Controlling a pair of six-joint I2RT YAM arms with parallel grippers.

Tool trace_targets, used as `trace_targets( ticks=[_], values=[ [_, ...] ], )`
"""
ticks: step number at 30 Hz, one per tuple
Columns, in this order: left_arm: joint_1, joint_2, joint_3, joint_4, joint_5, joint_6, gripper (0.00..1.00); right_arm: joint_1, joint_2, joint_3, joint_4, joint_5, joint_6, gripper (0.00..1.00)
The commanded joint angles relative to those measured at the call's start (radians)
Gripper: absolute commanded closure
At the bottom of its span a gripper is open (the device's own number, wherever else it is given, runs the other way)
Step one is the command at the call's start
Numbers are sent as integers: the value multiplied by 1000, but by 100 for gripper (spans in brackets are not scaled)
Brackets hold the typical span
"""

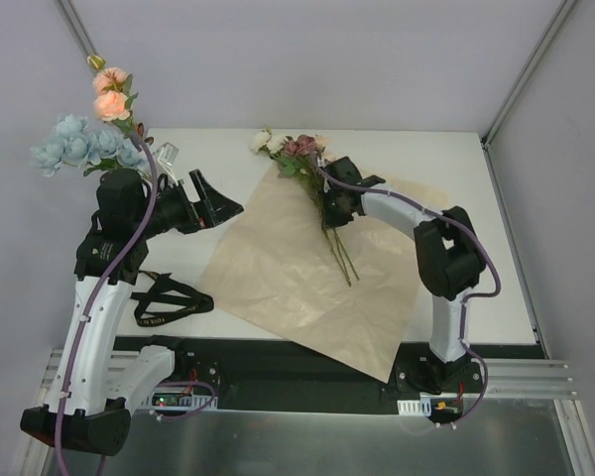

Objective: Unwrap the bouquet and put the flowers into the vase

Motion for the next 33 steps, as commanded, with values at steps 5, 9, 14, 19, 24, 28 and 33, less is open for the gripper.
trace_targets(
  ticks=[5, 9, 14, 19, 24, 28, 33],
  values=[
    [10, 50, -16, 29, 98, -56, 8, -150, -331, -194, 244, -440, 223, 99],
    [8, 73, -19, 53, 124, -73, 9, -187, -402, -281, 345, -616, 291, 99],
    [-39, 106, -38, 104, 139, -109, 12, -191, -491, -336, 368, -649, 286, 99],
    [-136, 172, -33, 147, 102, -125, 20, -182, -593, -392, 394, -658, 283, 99],
    [-234, 260, 11, 190, 53, -141, 30, -127, -686, -424, 402, -628, 260, 99],
    [-265, 313, 34, 234, 47, -174, 32, -66, -756, -436, 404, -583, 240, 99],
    [-290, 361, 62, 262, 43, -190, 32, 28, -798, -447, 405, -508, 214, 99]
  ],
)
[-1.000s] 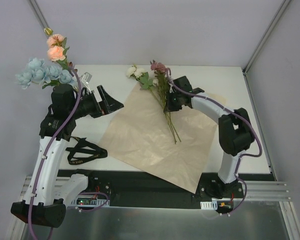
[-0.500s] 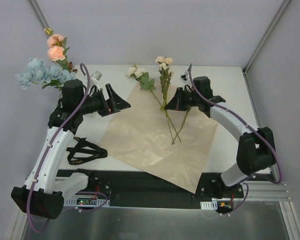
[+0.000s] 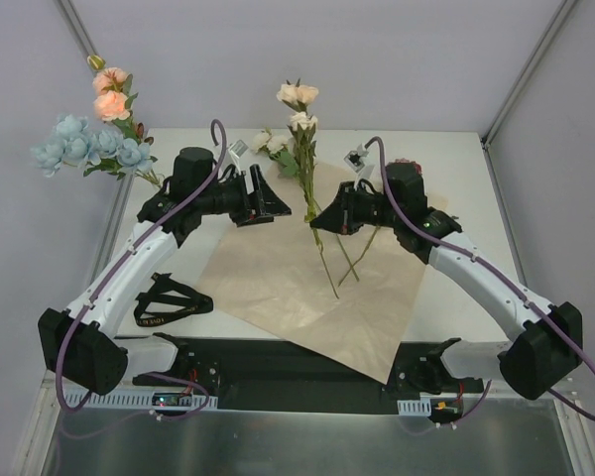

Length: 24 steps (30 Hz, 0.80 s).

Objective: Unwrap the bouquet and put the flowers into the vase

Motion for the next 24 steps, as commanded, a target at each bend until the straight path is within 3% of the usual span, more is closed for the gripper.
trace_targets(
  ticks=[1, 6, 15, 18, 23, 24],
  values=[
    [-29, 21, 66, 78, -17, -29, 33, 62, -55, -12, 47, 68, -44, 99],
    [-53, 21, 65, 89, -37, -24, 46, 109, -59, -16, 48, 105, -48, 99],
    [-75, 44, 78, 95, -43, -25, 42, 165, -59, -10, 45, 134, -61, 99],
    [-79, 50, 81, 93, -49, -21, 46, 180, -64, -4, 33, 146, -70, 99],
    [-81, 45, 83, 95, -60, -6, 62, 212, -65, 5, 21, 171, -84, 99],
    [-81, 39, 83, 93, -68, 4, 69, 217, -64, 8, 15, 175, -90, 99]
  ],
)
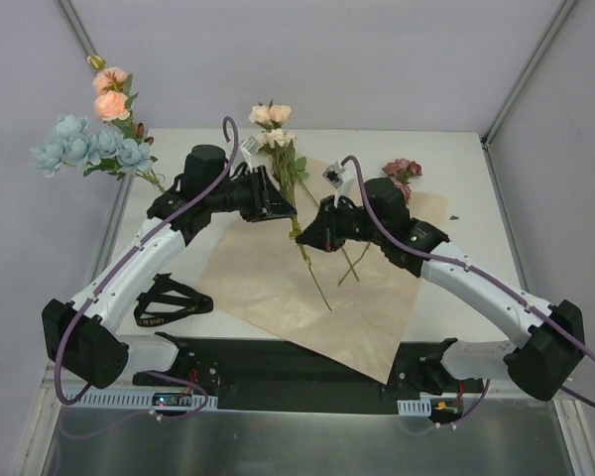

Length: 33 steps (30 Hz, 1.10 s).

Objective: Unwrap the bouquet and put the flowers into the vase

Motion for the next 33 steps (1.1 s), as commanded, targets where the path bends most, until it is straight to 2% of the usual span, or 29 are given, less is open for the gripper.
trace_targets(
  ticks=[1, 5, 7, 8, 9, 11, 12, 15, 17, 20, 23, 24, 28, 29, 33],
  values=[
    [-11, -13, 43, 40, -20, 30, 72, 33, -35, 29, 7, 27, -41, 99],
    [-11, -26, 43, 39, -12, 39, 83, 62, -31, 46, -13, 58, -52, 99],
    [-12, -36, 43, 39, -5, 44, 99, 76, -29, 60, -27, 70, -54, 99],
    [-12, -53, 43, 39, -6, 51, 100, 77, -26, 66, -39, 88, -54, 96],
    [-12, -67, 43, 39, -15, 71, 100, 79, -23, 72, -68, 98, -55, 84],
    [-12, -117, 43, 42, -64, 103, 100, 80, -23, 100, -117, 171, -54, 67],
    [-12, -136, 43, 36, -89, 139, 100, 79, -25, 110, -170, 202, -54, 50],
    [-12, -211, 58, 2, -219, 226, 100, 70, -34, 144, -264, 277, -61, 37],
    [-12, -243, 101, -27, -282, 283, 100, 56, -49, 153, -295, 302, -72, 34],
    [-12, -265, 171, -79, -444, 443, 100, 35, -87, 144, -338, 338, -89, 29],
    [-11, -259, 259, -107, -657, 586, 100, -11, -115, 124, -355, 343, -113, 27],
    [-11, -253, 285, -112, -767, 623, 100, -28, -123, 117, -355, 342, -120, 27],
    [-6, -182, 412, -84, -1015, 806, 100, -119, -121, 91, -349, 308, -121, 26],
    [-3, -141, 451, -64, -1055, 870, 100, -131, -115, 91, -349, 293, -124, 26],
    [57, -35, 544, 19, -1137, 947, 100, -180, -78, 106, -347, 253, -130, 23]
  ],
)
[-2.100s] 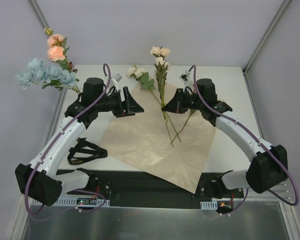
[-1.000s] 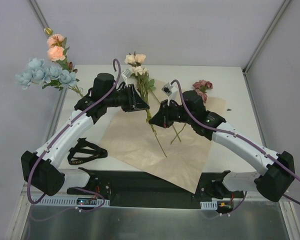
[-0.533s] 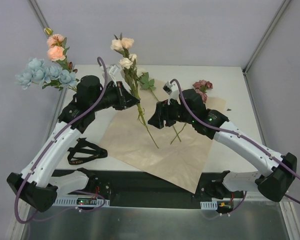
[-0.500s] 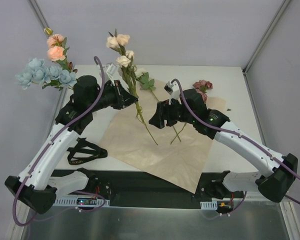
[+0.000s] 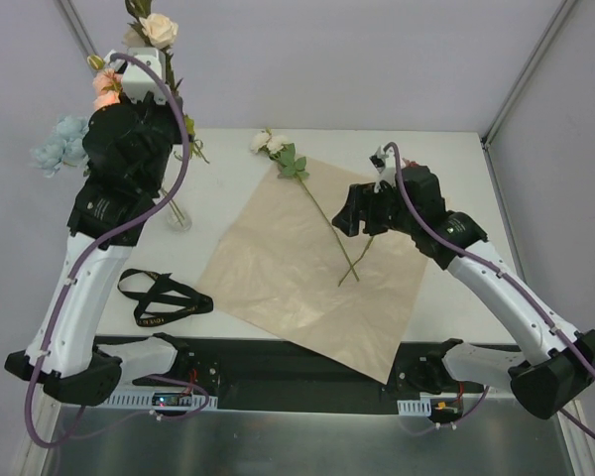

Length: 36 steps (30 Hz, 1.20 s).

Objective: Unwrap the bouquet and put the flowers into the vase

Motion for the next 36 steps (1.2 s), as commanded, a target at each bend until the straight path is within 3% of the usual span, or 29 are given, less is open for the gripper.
trace_targets(
  ticks=[1, 8, 15, 20, 36],
  values=[
    [57, 121, 99, 112, -226, 186, 100, -48, 33, 26, -2, -60, -21, 23],
    [128, 212, 128, 186, -256, 194, 100, -70, 126, 132, -102, -77, 25, 22],
    [140, 204, 133, 168, -321, 202, 100, -82, 135, 241, -399, -28, -2, 22],
    [142, 180, 105, 156, -397, 211, 100, -123, 162, 294, -500, -41, -28, 22],
    [142, 166, 72, 34, -454, 76, 100, -251, 193, 342, -482, -124, -99, 21]
  ],
)
